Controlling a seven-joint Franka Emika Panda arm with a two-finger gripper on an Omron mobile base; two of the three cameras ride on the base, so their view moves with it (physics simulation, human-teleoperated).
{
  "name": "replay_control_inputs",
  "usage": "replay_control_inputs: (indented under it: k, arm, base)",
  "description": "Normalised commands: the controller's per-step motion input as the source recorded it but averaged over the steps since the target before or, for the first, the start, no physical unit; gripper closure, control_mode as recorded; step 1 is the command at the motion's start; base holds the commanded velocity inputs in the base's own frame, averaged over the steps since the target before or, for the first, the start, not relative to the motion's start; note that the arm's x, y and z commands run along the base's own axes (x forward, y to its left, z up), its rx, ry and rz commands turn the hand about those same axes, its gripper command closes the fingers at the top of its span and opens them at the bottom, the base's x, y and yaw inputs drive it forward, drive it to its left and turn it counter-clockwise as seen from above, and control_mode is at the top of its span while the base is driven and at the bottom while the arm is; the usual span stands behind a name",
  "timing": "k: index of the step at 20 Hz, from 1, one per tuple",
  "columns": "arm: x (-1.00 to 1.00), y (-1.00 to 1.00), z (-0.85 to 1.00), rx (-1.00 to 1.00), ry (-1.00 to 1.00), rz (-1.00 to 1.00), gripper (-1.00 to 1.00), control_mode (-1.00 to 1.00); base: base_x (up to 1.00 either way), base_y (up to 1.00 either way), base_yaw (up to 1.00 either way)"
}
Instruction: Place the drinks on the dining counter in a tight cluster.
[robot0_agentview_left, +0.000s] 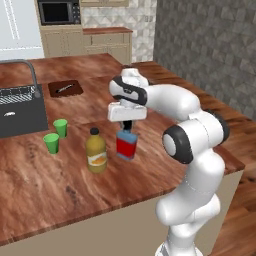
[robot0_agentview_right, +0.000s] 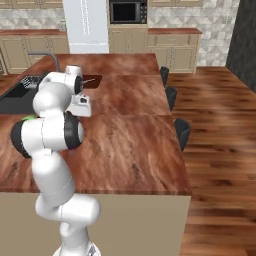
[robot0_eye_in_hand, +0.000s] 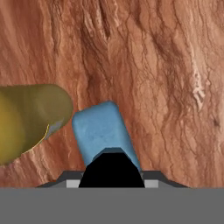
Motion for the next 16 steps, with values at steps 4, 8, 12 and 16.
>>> replay_control_inputs:
  k: [4,8,12,16]
  arm:
    - [0.26,0.0,-0.37,-0.01,-0.05,-0.05,1.0,-1.0]
    - [0.2,0.0,-0.33,0.0,-0.08,-0.02,1.0,-1.0]
    - [0.17,0.05,-0.35,-0.01,-0.1,-0.06,1.0,-1.0]
    - [0.03,0.11,-0.29,0.0,-0.2,-0.04,1.0,-1.0]
  base:
    - [0.0,0.0,0.0]
    - [0.0,0.0,0.0]
    - [0.0,0.0,0.0]
    - [0.0,0.0,0.0]
